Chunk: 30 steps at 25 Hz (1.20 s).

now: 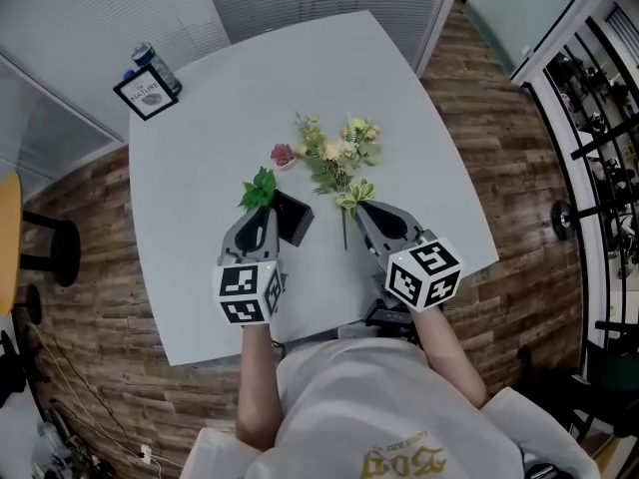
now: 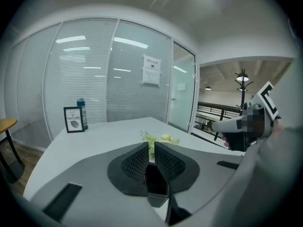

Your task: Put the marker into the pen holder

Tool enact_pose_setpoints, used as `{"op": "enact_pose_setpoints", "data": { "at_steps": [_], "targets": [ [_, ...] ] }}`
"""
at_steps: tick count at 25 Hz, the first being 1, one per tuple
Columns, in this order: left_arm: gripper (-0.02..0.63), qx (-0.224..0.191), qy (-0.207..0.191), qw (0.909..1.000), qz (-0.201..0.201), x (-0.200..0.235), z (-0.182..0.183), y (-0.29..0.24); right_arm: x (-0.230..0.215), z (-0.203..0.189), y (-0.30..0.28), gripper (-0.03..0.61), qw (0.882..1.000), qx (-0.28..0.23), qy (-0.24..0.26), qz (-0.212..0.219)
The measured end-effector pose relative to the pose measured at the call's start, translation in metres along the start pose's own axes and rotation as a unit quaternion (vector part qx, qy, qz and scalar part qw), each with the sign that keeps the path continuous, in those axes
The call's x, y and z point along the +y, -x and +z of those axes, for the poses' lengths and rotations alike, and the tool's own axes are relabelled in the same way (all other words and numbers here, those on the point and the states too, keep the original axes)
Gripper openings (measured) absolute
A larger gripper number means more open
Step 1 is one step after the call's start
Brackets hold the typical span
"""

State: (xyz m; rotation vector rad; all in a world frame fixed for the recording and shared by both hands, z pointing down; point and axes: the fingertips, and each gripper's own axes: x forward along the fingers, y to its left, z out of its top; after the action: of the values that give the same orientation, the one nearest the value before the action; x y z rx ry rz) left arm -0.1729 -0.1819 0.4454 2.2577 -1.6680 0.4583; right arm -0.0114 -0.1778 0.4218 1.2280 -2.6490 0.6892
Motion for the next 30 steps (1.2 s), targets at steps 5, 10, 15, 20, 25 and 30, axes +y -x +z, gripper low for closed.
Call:
{"op": "enact_pose_setpoints", "data": {
  "at_steps": [5,10,15,20,25,30],
  "targets": [
    [0.028,-0.043,0.023,0.9987,-0.018,-0.007,0.016,0.025,0.016,0.007,0.009,0.017,1.000,-0.012,0.025,0.003],
    [0.017,-0.080,0.043,0.9946,-0.050,-0.020,0.028,0.047,0.028,0.009,0.020,0.017,0.999,-0.022,0.040,0.006],
    [0.015,-0.090,0.042,0.9934,-0.058,-0.026,0.033,0.056,0.036,0.011,0.026,0.017,0.999,-0.025,0.045,0.013],
    [0.015,-0.089,0.042,0.9933,-0.060,-0.029,0.031,0.059,0.033,0.013,0.032,0.017,0.999,-0.028,0.045,0.010],
    [0.015,-0.088,0.042,0.9935,-0.059,-0.029,0.031,0.061,0.035,0.012,0.032,0.017,0.998,-0.023,0.050,0.014],
    [0.015,-0.086,0.043,0.9935,-0.062,-0.029,0.029,0.059,0.038,0.010,0.029,0.017,0.998,-0.022,0.050,0.017]
  ]
}}
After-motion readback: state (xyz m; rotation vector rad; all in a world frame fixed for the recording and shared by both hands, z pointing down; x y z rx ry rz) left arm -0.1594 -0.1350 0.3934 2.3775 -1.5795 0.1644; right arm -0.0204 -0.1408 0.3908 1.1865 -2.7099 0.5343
